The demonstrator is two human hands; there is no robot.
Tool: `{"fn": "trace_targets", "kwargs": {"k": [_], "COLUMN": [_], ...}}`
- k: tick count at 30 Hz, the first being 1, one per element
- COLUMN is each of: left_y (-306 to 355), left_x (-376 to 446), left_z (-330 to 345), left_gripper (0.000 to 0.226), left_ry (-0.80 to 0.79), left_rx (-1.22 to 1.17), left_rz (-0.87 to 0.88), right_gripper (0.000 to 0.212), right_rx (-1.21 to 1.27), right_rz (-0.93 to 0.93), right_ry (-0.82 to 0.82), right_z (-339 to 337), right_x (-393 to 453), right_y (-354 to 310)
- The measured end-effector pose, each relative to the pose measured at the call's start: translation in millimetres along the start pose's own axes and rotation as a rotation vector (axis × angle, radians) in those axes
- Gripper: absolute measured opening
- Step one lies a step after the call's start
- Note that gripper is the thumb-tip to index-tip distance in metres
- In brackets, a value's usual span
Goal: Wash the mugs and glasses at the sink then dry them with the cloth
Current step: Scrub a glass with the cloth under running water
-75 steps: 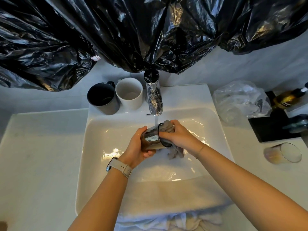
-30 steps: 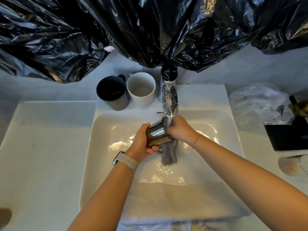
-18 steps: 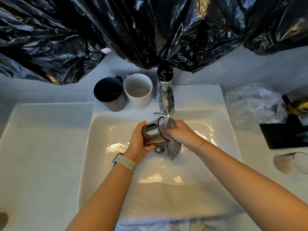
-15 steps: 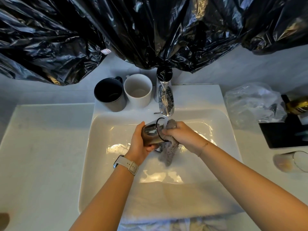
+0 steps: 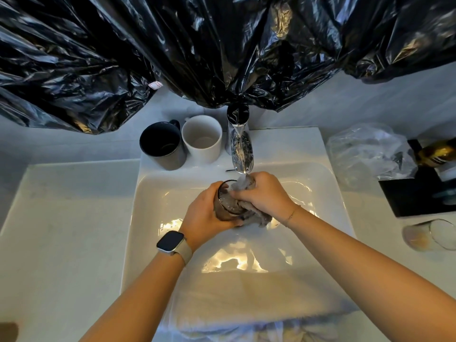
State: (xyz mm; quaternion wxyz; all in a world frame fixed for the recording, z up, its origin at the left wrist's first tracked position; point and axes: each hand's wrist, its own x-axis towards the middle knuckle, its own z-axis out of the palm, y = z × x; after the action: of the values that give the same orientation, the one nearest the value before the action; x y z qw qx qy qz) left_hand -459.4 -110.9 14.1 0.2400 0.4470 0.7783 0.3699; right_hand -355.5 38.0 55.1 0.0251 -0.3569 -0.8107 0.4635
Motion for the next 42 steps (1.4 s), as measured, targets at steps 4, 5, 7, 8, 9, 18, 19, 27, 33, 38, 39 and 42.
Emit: {"fn": "trace_targets", "kwargs": {"k": [4, 5, 7, 8, 9, 18, 19, 27, 33, 38, 39, 42], "left_y": [-3.3, -3.3, -3.3, -2.4, -0.9, 13.4, 15.7, 28.0, 35.8, 31.9, 32.2, 35.3], "left_x": [0.6, 1.4, 2.0, 1.6, 0.6, 5.4, 6.7, 22.6, 22.9, 26.5, 26.7, 29.0], "left_z": [7.4, 7.7, 8.9, 9.5, 10.2, 12.4, 14.8, 40.6, 44.5, 39.0, 39.1, 37.9], "left_gripper": [0.083, 0.085, 0.088, 0.089, 0.089, 0.074, 0.074, 0.056, 0.050, 0.070, 0.072, 0.069], "left_ry": [0.027, 0.012, -0.023, -0.033, -0.038, -0.118, -0.150, -0.259, -0.199, -0.163, -0.163, -0.179], "left_rx": [0.035, 0.017, -0.046, -0.077, -0.110, -0.305, -0.328, -0.687, -1.106, -1.272, -1.312, -1.379], "left_rz": [0.058, 0.049, 0.024, 0.011, -0.009, -0.064, -0.077, -0.456, -0.705, -0.783, -0.797, -0.809], "right_gripper": [0.040, 0.043, 0.044, 0.042, 0.038, 0.012, 0.017, 0.048, 0.052, 0.047, 0.053, 0.034], "right_rx": [-0.369, -0.386, -0.319, -0.239, -0.153, 0.572, 0.677, 1.102, 1.183, 1.019, 0.999, 0.853], "right_rz": [-0.157, -0.162, -0.136, -0.105, -0.069, 0.206, 0.218, 0.270, 0.353, 0.348, 0.331, 0.178], "right_ry": [0.068, 0.074, 0.048, 0.017, -0.009, -0.174, -0.189, 0.046, 0.138, 0.251, 0.236, 0.208], "right_z": [-3.4, -2.5, -1.6, -2.2, -3.5, -17.5, -19.5, -27.7, -28.8, -20.7, -17.1, -1.1], "right_x": [-0.7, -1.3, -3.4, -3.6, -2.4, -17.2, -24.6, -68.0, -73.1, -63.0, -59.0, -46.3], "right_y": [3.1, 4.6, 7.0, 7.1, 7.4, 32.9, 39.7, 73.0, 69.2, 52.8, 47.2, 26.8]}}
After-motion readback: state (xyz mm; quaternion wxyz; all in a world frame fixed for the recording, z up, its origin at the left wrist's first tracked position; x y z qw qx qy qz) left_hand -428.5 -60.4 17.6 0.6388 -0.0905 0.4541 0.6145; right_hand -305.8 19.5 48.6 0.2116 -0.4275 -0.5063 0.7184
